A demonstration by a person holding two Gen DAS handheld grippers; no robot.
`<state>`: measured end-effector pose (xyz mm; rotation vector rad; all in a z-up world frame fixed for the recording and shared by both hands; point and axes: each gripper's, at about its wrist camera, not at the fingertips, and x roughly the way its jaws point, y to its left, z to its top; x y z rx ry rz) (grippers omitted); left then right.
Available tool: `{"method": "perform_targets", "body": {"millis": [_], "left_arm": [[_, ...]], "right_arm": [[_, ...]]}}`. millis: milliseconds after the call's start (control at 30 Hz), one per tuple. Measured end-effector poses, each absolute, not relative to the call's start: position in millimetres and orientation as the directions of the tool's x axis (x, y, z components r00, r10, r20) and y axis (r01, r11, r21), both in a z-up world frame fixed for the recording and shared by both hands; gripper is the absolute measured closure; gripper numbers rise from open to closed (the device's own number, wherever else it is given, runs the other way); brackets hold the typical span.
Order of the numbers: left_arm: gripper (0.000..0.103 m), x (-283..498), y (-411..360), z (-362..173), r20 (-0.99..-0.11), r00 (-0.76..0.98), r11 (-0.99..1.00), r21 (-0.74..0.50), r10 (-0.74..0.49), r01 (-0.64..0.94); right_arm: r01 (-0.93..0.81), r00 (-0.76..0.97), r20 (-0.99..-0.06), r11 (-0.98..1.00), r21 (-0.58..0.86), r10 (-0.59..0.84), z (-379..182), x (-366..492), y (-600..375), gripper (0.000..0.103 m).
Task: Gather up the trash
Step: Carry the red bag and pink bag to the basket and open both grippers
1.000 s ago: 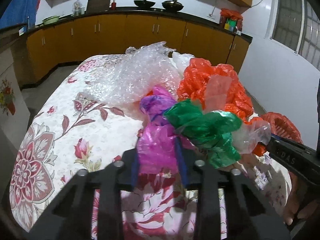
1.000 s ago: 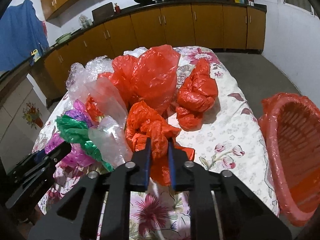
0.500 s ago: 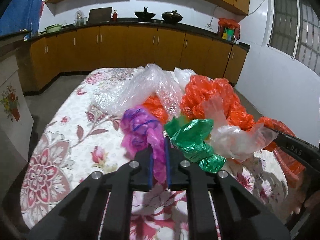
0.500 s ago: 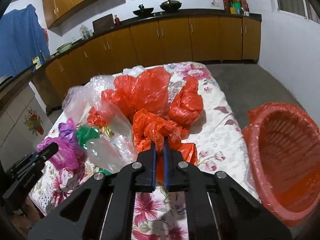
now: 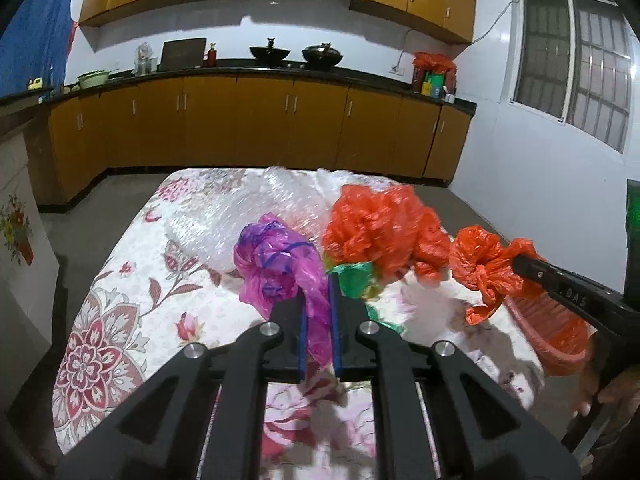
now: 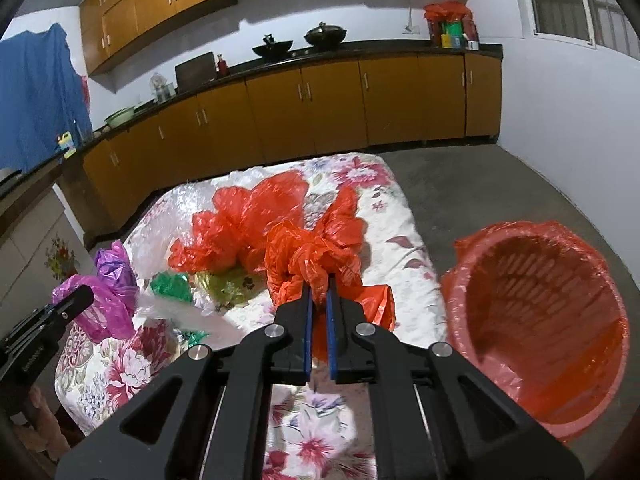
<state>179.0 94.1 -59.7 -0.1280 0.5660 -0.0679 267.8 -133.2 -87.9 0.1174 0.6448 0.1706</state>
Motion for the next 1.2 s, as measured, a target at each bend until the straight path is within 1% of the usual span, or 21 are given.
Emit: {"method": "perform_targets", "body": {"millis": [333, 733, 967, 1200], "left_arm": [[0.093, 178, 63, -34, -0.481, 0.859, 0.981, -0.157, -0.176, 0.113], [0.093, 184, -9, -10, -0.435, 0.842, 0.948, -0.155, -0.318, 0.278], [0.093, 197, -62, -8, -0.434, 0.797, 0.907, -0.168, -0.419, 0.385], [0.093, 210, -115, -17, -0.452, 0.730, 0.855, -0.184, -0.512, 0.486]], "right_arm": [[-0.040, 0.826, -0.549, 0.984, 0.175, 0.131, -75, 254, -171, 0.097], [0.094, 0.856, -0.517, 0.978, 0.186, 0.016, -67, 238, -234, 0.097], [0.181, 0.854, -0.518, 0.963, 0.201, -0.052, -72, 229, -275, 0.097], [0.255, 0.845, -0.525, 0.939, 0.230, -0.101, -76, 223, -313, 0.097]]}}
